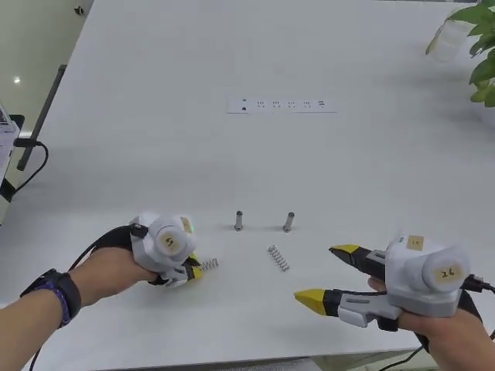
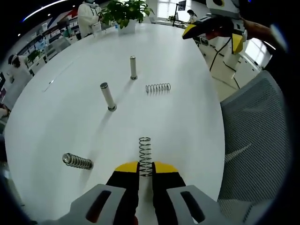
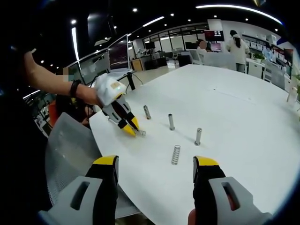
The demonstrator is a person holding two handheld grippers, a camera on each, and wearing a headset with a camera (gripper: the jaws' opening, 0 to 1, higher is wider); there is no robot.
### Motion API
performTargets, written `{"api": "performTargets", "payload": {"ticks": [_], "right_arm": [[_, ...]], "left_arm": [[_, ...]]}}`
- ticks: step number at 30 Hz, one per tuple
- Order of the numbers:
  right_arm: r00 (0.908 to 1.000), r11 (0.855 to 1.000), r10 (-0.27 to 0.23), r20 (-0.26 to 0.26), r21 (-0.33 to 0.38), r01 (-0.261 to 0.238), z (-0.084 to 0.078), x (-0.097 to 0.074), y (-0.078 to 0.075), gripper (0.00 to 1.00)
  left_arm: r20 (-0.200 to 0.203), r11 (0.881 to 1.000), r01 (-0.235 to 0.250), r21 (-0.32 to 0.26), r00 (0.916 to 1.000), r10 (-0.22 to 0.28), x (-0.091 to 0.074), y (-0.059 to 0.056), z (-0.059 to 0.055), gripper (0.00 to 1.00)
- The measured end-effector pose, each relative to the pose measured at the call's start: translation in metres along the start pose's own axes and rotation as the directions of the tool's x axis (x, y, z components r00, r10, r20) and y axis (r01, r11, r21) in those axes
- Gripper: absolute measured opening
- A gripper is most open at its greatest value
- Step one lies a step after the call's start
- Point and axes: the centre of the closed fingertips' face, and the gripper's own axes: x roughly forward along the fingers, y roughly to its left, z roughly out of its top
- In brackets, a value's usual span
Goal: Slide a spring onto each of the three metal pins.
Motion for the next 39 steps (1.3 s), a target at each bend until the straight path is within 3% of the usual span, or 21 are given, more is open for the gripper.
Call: {"api": "performTargets", "payload": {"ticks": [22, 39], "right_arm": [[0.9979, 0.998, 0.065, 0.002, -0.01, -0.065, 0.002, 0.01, 0.015, 0.58], [0.9918, 0.991, 0.128, -0.008, -0.04, -0.128, 0.004, 0.021, 0.027, 0.52]], "left_arm": [[0.085, 0.999, -0.027, 0.032, 0.9961, 0.024, -0.027, -0.022, 0.023, 0.02], [0.159, 0.995, -0.03, 0.095, 0.9871, 0.015, -0.042, -0.043, 0.059, 0.02]]}}
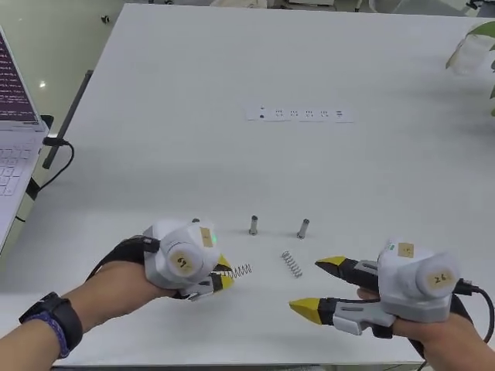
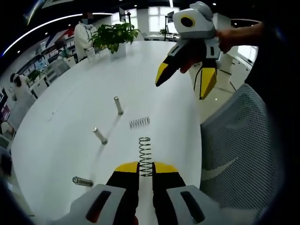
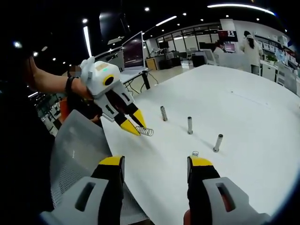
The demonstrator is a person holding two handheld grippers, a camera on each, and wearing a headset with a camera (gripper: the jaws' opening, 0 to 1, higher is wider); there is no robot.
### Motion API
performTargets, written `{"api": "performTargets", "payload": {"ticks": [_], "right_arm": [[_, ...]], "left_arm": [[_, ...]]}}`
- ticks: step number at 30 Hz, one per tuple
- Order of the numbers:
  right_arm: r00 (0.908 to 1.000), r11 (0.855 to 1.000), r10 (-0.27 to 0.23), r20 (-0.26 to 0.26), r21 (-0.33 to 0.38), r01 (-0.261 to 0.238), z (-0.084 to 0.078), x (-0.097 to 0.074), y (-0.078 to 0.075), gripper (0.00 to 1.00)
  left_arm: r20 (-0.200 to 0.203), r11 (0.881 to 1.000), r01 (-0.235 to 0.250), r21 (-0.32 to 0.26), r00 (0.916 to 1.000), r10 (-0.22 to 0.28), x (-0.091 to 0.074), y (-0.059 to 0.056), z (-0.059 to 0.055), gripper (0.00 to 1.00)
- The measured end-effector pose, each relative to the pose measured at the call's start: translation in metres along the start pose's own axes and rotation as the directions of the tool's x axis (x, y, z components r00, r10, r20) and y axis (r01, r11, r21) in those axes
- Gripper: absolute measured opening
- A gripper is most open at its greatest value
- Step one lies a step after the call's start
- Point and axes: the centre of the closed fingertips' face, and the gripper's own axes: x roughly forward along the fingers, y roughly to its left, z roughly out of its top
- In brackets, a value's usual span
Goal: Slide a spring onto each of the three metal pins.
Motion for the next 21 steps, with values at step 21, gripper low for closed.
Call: {"api": "performTargets", "payload": {"ticks": [21], "right_arm": [[0.9899, 0.987, 0.141, -0.009, -0.072, -0.141, 0.013, 0.021, 0.024, 0.39]], "left_arm": [[0.079, 0.989, 0.028, 0.144, 0.9961, -0.039, -0.013, -0.03, 0.054, 0.02]]}}
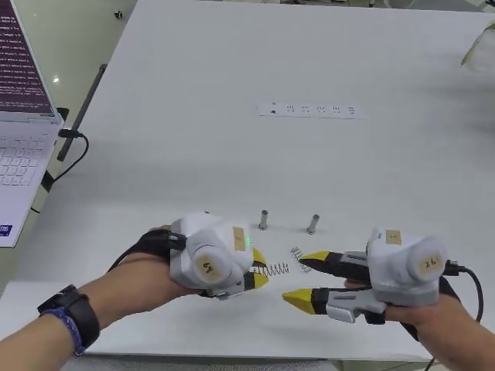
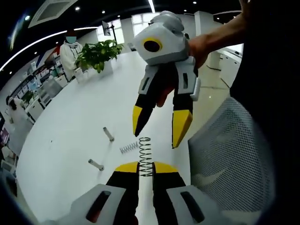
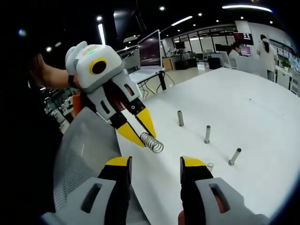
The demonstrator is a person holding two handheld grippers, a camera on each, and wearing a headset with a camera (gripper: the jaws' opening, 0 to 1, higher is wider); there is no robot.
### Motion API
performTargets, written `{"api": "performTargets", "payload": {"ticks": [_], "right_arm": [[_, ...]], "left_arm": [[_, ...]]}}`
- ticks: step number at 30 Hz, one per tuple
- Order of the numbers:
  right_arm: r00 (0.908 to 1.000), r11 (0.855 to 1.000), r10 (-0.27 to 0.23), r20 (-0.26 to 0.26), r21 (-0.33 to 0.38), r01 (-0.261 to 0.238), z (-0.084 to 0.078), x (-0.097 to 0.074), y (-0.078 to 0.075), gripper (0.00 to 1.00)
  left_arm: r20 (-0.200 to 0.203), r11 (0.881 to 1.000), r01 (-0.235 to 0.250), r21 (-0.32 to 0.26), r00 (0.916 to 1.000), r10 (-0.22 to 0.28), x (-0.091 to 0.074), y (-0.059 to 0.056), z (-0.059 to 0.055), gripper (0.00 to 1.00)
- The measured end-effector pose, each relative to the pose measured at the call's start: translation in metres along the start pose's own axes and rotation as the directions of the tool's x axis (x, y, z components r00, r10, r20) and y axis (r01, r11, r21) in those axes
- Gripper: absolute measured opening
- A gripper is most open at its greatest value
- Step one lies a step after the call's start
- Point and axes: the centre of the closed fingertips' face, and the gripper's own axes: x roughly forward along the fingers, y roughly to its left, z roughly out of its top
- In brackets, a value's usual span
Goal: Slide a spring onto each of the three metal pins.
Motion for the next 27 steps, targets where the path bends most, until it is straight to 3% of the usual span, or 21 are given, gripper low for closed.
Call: {"api": "performTargets", "payload": {"ticks": [12, 17, 27], "right_arm": [[0.9972, 0.996, 0.074, 0.002, -0.058, -0.074, 0.006, 0.003, 0.014, 0.25], [0.9947, 0.991, 0.102, -0.007, -0.086, -0.103, 0.004, 0.003, 0.019, 0.17], [0.9915, 0.981, 0.126, -0.035, -0.143, -0.129, 0.006, 0.002, 0.025, 0.11]], "left_arm": [[0.022, 0.998, 0.044, 0.049, 0.9987, -0.045, 0.002, -0.013, 0.015, 0.02], [0.024, 0.996, 0.06, 0.065, 0.9978, -0.062, 0.001, -0.014, 0.016, 0.02], [0.008, 0.99, 0.103, 0.1, 0.9945, -0.105, 0.003, -0.023, 0.014, 0.02]]}}
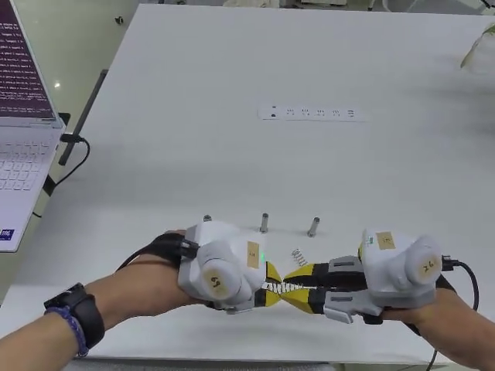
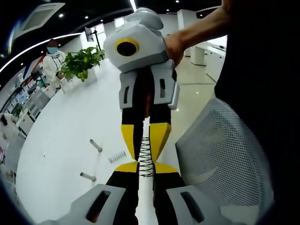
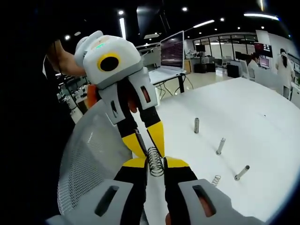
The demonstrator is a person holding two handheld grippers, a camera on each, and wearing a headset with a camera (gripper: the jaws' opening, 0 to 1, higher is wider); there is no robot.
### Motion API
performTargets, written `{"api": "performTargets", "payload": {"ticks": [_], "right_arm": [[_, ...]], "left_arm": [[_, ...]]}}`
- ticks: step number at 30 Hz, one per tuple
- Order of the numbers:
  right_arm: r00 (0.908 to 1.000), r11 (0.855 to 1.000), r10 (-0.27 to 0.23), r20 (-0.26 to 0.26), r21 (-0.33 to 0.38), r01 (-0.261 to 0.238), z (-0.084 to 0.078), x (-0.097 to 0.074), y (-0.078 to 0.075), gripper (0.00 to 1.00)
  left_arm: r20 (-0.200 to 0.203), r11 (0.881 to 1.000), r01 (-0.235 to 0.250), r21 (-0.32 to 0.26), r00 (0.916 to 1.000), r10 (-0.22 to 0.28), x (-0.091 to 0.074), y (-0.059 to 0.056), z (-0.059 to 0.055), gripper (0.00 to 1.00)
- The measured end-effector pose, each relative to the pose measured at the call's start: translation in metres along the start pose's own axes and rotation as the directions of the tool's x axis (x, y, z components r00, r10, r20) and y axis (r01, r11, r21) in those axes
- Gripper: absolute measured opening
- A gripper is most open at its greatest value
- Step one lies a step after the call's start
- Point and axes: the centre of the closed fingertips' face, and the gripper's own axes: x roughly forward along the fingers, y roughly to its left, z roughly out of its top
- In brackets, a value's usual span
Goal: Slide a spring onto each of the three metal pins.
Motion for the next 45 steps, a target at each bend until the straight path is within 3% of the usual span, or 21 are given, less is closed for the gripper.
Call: {"api": "performTargets", "payload": {"ticks": [12, 23, 29, 37, 40, 42, 45], "right_arm": [[0.997, 0.998, 0.013, -0.076, -0.067, -0.018, -0.005, 0.0, 0.0, 0.08], [0.9881, 0.994, 0.007, -0.154, -0.109, -0.024, -0.011, -0.001, -0.001, 0.08], [0.9801, 0.988, -0.003, -0.198, -0.153, -0.028, -0.011, -0.004, -0.003, 0.08], [0.9652, 0.964, -0.021, -0.261, -0.26, -0.05, -0.005, -0.013, -0.005, 0.08], [0.9588, 0.953, -0.022, -0.283, -0.296, -0.066, -0.004, -0.015, -0.005, 0.09], [0.9514, 0.943, -0.023, -0.307, -0.323, -0.081, -0.004, -0.016, -0.005, 0.09], [0.9311, 0.915, -0.022, -0.364, -0.383, -0.128, -0.007, -0.017, -0.003, 0.09]], "left_arm": [[0.014, 1.0, 0.016, -0.017, 0.9998, -0.016, 0.005, 0.0, -0.002, 0.03], [0.015, 0.998, 0.008, -0.056, 0.9999, -0.008, 0.012, -0.001, -0.01, 0.03], [0.027, 0.998, 0.005, -0.066, 0.9996, -0.003, 0.016, 0.001, -0.007, 0.02], [0.084, 0.995, 0.006, -0.098, 0.9965, 0.002, 0.016, 0.007, 0.003, 0.02], [0.124, 0.991, 0.019, -0.133, 0.9923, -0.003, 0.015, 0.008, 0.007, 0.02], [0.133, 0.99, 0.022, -0.142, 0.9911, -0.003, 0.015, 0.008, 0.008, 0.02], [0.148, 0.989, 0.033, -0.147, 0.9889, -0.011, 0.017, 0.007, 0.01, 0.01]]}}
